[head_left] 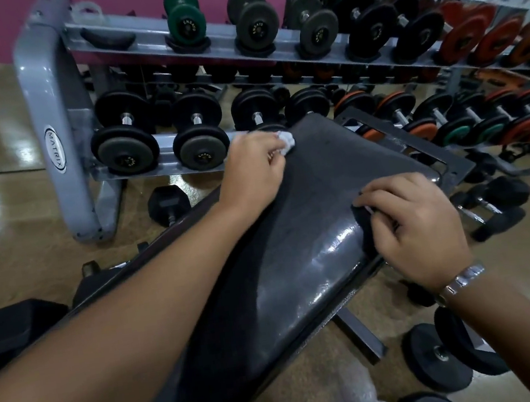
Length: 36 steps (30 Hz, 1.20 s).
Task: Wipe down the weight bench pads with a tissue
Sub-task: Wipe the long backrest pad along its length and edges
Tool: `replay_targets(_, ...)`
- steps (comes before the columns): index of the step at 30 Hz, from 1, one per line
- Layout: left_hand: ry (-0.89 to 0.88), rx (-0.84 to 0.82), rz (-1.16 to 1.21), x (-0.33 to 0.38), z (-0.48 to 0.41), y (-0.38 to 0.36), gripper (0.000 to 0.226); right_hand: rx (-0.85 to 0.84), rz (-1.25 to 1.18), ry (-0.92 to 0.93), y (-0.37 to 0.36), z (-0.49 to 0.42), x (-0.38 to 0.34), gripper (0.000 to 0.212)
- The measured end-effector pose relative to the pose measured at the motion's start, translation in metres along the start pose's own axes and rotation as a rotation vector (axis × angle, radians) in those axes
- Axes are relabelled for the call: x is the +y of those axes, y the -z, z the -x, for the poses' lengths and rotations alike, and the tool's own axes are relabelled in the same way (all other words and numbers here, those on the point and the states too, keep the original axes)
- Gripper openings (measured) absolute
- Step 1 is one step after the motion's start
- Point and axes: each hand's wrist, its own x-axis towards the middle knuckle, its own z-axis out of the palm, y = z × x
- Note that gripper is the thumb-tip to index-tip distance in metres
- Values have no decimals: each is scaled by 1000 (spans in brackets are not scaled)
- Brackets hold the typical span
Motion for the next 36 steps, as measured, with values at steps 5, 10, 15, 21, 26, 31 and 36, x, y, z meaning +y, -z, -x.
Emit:
replay_targets(5,183,-66,25,-5,-35,-15,27,15,9,-5,-5,3,-1,26)
replay_targets(10,337,-122,69,-2,-47,-22,28,47,24,-21,-7,7,-4,25)
replay_targets(15,318,-149,50,2,-35,-23,33,37,30,-41,-3,6,-9,27)
replay_targets(21,242,-192,-3,20,-10,-19,40,-41,39,-110,4,0,-12,29)
replay_targets(26,176,-226,-56,42,13,-14,33,-114,-54,-219,17,-10,-11,35)
replay_targets(31,38,-219,-75,74,50,-6,35,-89,-145,-285,28,-15,-6,37)
replay_targets(36,-62,-279,-92,101,81,1,37,-136,-80,-271,34,-16,-11,40)
